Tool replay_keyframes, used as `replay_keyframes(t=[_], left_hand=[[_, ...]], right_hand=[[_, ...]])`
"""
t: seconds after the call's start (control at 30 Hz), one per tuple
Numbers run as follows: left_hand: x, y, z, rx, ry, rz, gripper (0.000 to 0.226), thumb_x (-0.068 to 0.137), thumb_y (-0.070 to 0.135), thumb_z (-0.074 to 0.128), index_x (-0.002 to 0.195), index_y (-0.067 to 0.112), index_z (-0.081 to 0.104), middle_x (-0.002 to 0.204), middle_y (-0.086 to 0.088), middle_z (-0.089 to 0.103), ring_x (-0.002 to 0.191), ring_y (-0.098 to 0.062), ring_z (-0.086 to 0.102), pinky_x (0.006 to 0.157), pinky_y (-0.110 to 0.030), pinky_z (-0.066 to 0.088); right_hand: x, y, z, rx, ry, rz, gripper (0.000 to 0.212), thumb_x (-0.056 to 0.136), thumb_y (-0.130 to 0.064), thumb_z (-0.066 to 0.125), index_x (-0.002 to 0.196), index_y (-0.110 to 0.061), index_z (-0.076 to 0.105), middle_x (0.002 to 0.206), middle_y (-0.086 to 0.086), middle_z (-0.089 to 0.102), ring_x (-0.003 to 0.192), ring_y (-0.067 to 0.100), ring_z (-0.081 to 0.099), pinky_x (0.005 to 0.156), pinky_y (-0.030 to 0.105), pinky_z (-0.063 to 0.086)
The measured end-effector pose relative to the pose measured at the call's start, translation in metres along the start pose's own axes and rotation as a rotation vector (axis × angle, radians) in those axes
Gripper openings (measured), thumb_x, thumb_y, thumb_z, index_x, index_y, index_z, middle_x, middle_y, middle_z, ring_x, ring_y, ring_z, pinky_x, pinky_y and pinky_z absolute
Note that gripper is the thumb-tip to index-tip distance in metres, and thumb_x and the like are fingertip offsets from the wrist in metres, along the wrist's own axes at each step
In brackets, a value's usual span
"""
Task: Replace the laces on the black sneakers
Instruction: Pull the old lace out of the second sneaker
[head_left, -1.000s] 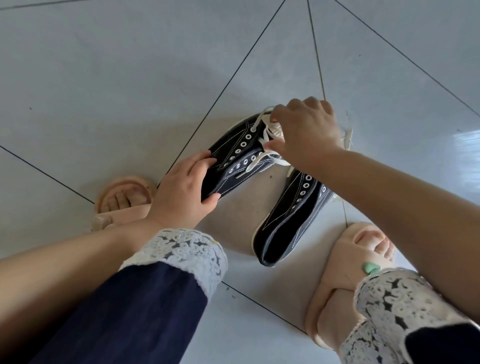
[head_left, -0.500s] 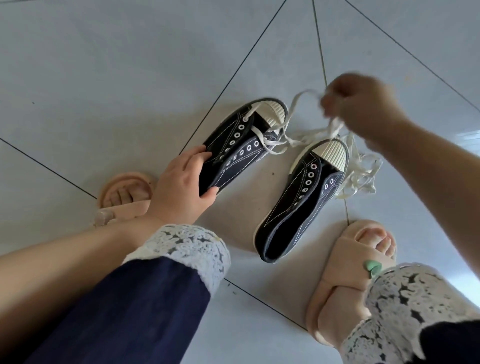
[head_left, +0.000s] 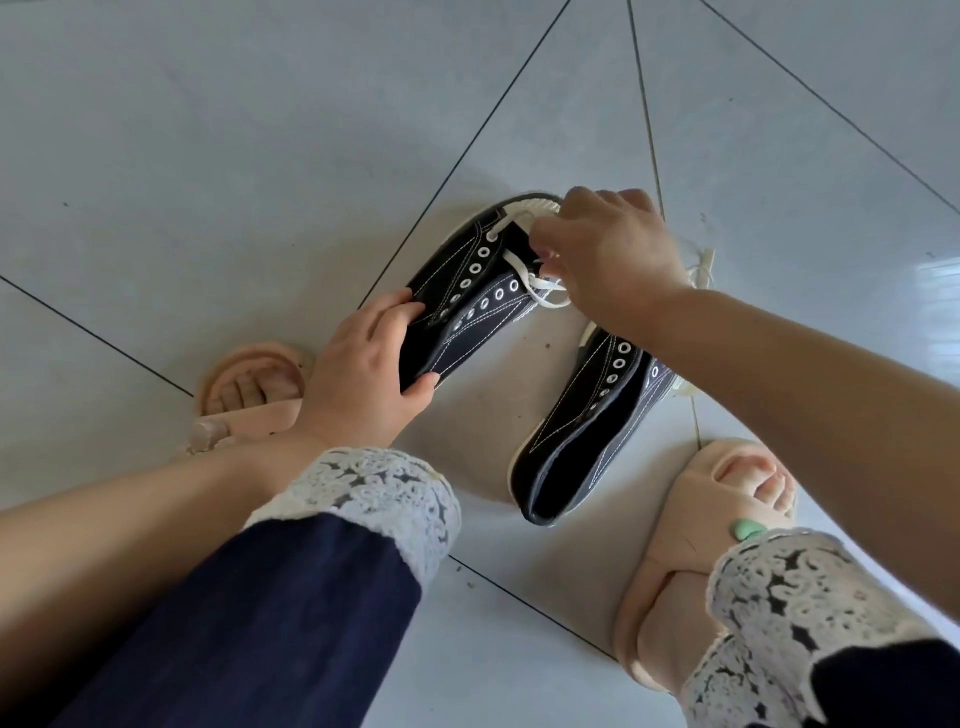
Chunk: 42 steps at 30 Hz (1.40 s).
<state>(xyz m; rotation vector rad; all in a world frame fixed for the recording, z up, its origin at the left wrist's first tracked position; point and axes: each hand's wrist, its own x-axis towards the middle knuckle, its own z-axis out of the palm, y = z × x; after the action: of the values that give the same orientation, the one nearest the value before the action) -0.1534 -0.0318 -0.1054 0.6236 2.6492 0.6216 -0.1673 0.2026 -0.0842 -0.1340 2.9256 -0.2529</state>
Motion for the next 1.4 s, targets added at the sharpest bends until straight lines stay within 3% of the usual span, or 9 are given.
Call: replay_keyframes(t=[0.1,0.23,0.43,0.53,0.63,0.83,0.97,1.13,1.4], left_hand=[[0.0,0.0,0.0,-0.005,0.003,0.002,0.058,0.066,0.014,0.075,0.119,0.001,0.054,0.129,-0.013,0.052,0.113,-0.032,0.052,0.097,-0.037,0.037],[0.0,-0.001,0.0,-0.014,0.014,0.005,0.058,0.065,0.012,0.076,0.117,-0.001,0.055,0.127,-0.014,0.053,0.112,-0.033,0.053,0.097,-0.036,0.037],[0.0,0.0,0.001,-0.015,0.012,0.001,0.058,0.065,0.013,0.077,0.117,-0.001,0.055,0.127,-0.014,0.053,0.111,-0.034,0.053,0.096,-0.039,0.039],[0.0,0.0,0.001,-0.013,0.009,-0.006,0.058,0.065,0.013,0.076,0.117,0.0,0.055,0.127,-0.014,0.053,0.111,-0.034,0.053,0.096,-0.038,0.038],[0.0,0.0,0.0,-0.017,0.002,-0.011,0.058,0.066,0.014,0.076,0.118,0.0,0.054,0.128,-0.013,0.052,0.112,-0.034,0.052,0.097,-0.039,0.037],[0.001,0.0,0.001,-0.011,0.012,-0.015,0.058,0.066,0.016,0.076,0.119,0.002,0.054,0.129,-0.012,0.051,0.113,-0.031,0.051,0.098,-0.035,0.035],[0.0,-0.001,0.001,-0.009,0.021,-0.006,0.058,0.065,0.015,0.076,0.117,0.002,0.055,0.128,-0.012,0.053,0.113,-0.031,0.052,0.097,-0.034,0.036],[0.0,0.0,0.002,-0.014,0.026,0.002,0.058,0.065,0.014,0.076,0.117,0.001,0.055,0.127,-0.012,0.053,0.11,-0.032,0.054,0.095,-0.035,0.038],[0.0,-0.002,0.001,-0.035,0.017,-0.009,0.057,0.067,0.014,0.075,0.118,0.001,0.054,0.129,-0.012,0.051,0.114,-0.032,0.051,0.097,-0.035,0.035]], right_hand=[[0.004,0.007,-0.007,-0.054,0.005,0.01,0.021,0.087,-0.006,0.053,0.102,-0.018,0.061,0.104,0.008,0.057,0.093,0.031,0.051,0.084,0.034,0.031],[0.016,0.044,-0.036,0.298,0.313,0.496,0.015,0.086,-0.014,0.054,0.097,-0.018,0.063,0.108,0.009,0.058,0.09,0.026,0.056,0.069,0.027,0.039],[0.004,0.052,-0.039,0.647,0.386,0.661,0.009,0.083,-0.014,0.057,0.083,-0.023,0.057,0.084,-0.006,0.058,0.081,0.012,0.054,0.069,0.026,0.043],[0.0,0.038,-0.029,0.567,0.117,0.484,0.018,0.082,-0.01,0.061,0.081,-0.025,0.051,0.085,-0.002,0.059,0.082,0.017,0.054,0.073,0.03,0.044],[-0.006,0.021,-0.019,0.25,-0.118,0.287,0.034,0.079,-0.016,0.067,0.109,-0.024,0.053,0.109,0.004,0.056,0.104,0.024,0.05,0.09,0.034,0.039],[0.006,-0.004,-0.007,0.163,0.003,0.094,0.039,0.083,-0.022,0.066,0.12,-0.033,0.058,0.126,0.004,0.05,0.124,0.028,0.034,0.103,0.039,0.025],[0.011,-0.005,-0.002,0.007,0.024,-0.002,0.018,0.085,-0.01,0.059,0.101,-0.019,0.065,0.108,0.008,0.058,0.107,0.03,0.046,0.096,0.038,0.028],[0.012,0.006,-0.009,-0.134,0.011,-0.072,0.027,0.084,0.0,0.045,0.094,-0.013,0.065,0.097,0.01,0.06,0.093,0.031,0.05,0.093,0.038,0.028],[0.014,0.049,-0.04,0.228,0.328,0.585,0.026,0.085,-0.005,0.038,0.097,-0.013,0.061,0.114,0.012,0.05,0.096,0.025,0.047,0.076,0.025,0.032]])
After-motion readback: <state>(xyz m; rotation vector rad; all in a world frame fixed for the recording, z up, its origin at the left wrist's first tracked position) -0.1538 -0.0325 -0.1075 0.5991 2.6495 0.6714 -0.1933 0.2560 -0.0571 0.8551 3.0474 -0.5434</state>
